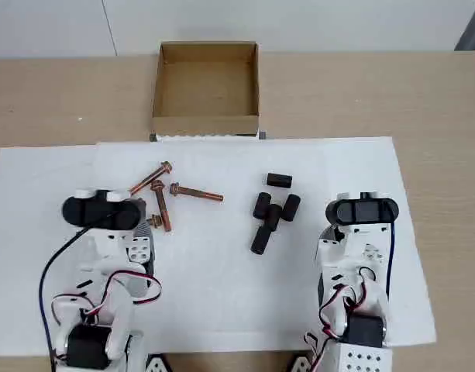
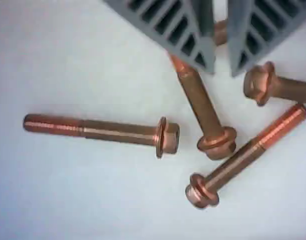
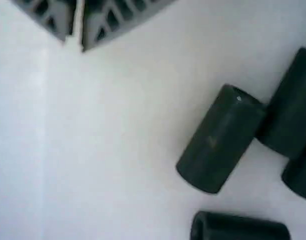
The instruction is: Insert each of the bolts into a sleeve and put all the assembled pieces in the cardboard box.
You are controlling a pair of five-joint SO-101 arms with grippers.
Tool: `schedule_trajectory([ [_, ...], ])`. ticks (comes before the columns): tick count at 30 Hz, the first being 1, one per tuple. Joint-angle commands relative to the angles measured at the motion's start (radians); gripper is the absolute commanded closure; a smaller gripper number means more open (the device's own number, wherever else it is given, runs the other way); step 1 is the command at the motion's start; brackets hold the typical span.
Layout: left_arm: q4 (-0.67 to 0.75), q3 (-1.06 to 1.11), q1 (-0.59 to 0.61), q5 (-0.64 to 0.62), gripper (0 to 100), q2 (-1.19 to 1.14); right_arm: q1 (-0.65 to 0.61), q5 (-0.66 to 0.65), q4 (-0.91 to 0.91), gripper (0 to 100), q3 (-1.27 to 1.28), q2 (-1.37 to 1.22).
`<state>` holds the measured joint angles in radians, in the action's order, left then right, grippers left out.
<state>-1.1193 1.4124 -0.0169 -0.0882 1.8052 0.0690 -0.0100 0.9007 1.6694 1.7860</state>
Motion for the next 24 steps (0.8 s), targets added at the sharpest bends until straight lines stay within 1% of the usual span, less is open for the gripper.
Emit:
schedule_trajectory([
  [1,-0.008,-0.088,-0.006,0.005,99,0.005,0.004,-0.003,0.002,99.5,0.014,0.013],
  [4,-0.048,-0.142,-0.006,0.040,99,-0.017,0.004,-0.003,0.002,99.5,0.014,0.013],
  [6,-0.072,-0.194,-0.005,0.052,99,-0.077,0.004,-0.003,0.002,99.5,0.014,0.013],
  [13,-0.115,-0.539,0.008,0.049,99,-0.471,0.004,-0.003,0.002,99.5,0.014,0.013],
  [19,-0.267,-0.889,0.008,0.048,99,-0.836,0.004,-0.005,0.002,99.4,0.014,0.013],
  [22,-0.348,-1.017,0.006,0.052,99,-0.957,0.004,-0.008,0.002,99.1,0.014,0.013],
  [24,-0.374,-1.066,0.006,0.054,99,-1.011,0.002,-0.009,0.002,99.1,0.014,0.013],
])
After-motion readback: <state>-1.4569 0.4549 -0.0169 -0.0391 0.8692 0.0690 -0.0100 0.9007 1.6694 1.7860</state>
